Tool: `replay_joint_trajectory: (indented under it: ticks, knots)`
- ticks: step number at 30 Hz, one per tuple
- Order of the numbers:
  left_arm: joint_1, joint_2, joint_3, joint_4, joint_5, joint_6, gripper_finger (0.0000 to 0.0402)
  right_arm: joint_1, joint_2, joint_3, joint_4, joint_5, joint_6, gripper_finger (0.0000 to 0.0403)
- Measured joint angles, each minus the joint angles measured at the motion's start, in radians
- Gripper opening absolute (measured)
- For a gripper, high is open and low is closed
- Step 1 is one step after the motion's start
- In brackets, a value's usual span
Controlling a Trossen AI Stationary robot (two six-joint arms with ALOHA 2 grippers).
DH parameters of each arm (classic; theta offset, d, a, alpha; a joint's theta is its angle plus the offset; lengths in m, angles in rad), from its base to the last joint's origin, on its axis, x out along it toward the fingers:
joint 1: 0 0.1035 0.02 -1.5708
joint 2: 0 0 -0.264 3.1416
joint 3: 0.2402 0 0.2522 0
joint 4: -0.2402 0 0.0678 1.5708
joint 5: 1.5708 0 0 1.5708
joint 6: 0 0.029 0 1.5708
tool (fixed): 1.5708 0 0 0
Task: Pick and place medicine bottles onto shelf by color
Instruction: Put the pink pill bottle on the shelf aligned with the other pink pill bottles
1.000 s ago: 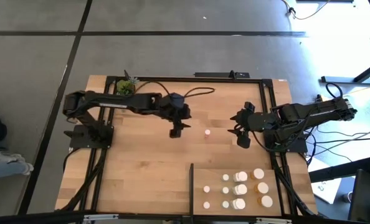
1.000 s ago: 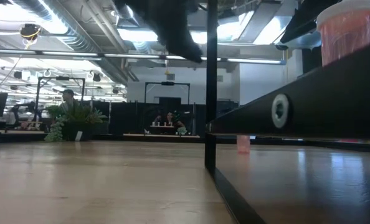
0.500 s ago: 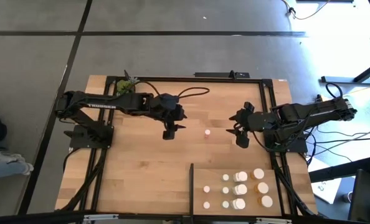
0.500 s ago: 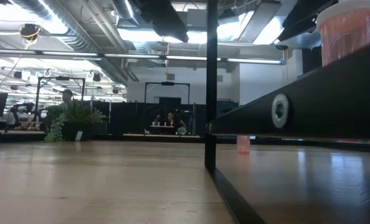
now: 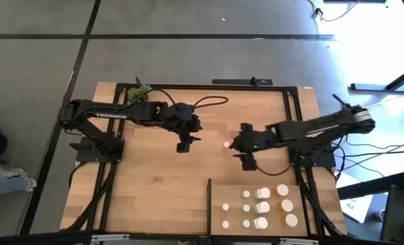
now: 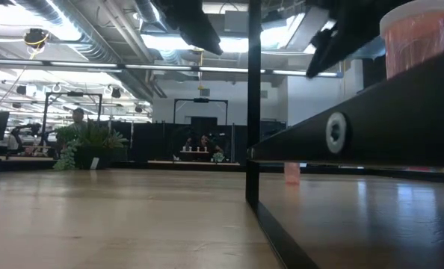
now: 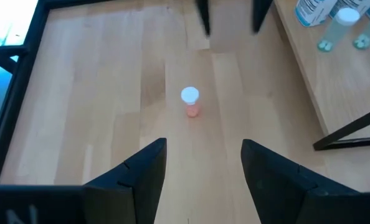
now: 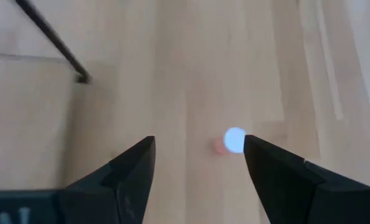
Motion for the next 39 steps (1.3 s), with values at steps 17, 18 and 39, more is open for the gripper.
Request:
replay_joint_trajectory:
  ticks: [17, 18, 39]
  knots:
    - [0.000, 0.002, 0.000, -0.068, 0.000, -0.007, 0.0199, -0.238, 0.245, 0.000, 0.073, -0.161, -0.086, 0.0244]
    - [0.000, 0.002, 0.000, -0.069, 0.000, -0.007, 0.0199, -0.243, 0.252, 0.000, 0.079, -0.163, -0.088, 0.0244]
    - [0.000, 0.002, 0.000, -0.069, 0.001, -0.006, 0.0200, -0.263, 0.397, 0.000, 0.147, -0.222, -0.120, 0.0243]
